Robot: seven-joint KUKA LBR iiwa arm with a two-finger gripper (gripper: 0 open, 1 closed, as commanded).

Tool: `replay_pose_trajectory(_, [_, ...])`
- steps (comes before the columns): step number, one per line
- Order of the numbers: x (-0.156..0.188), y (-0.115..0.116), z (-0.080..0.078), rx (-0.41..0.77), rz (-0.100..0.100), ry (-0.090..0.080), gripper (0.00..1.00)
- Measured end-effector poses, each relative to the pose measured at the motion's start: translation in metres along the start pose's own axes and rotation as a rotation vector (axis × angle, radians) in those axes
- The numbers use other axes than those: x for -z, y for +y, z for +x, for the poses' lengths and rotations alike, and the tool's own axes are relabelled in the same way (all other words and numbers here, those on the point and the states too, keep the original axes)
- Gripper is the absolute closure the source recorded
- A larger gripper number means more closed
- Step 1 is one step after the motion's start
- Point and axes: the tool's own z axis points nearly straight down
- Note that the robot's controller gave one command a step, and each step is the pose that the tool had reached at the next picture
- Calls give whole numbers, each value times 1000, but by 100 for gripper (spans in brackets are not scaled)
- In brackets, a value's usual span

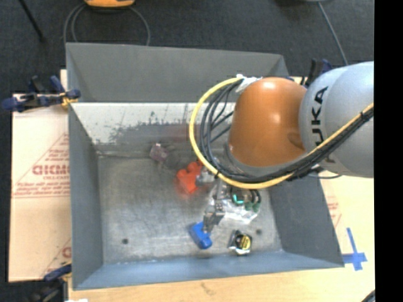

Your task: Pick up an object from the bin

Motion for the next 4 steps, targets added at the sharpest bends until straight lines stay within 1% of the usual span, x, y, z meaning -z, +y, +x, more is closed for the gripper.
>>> replay_pose_trajectory(1, [119, 19, -9, 130, 1, -18, 0])
replay_pose_trajectory(2, [-33, 9, -90, 64, 0, -3, 0])
replay_pose_trajectory(3, [-128, -21, -94, -157, 0, -3, 0])
replay_pose_trajectory(4, [-138, -60, -79, -162, -5, -23, 0])
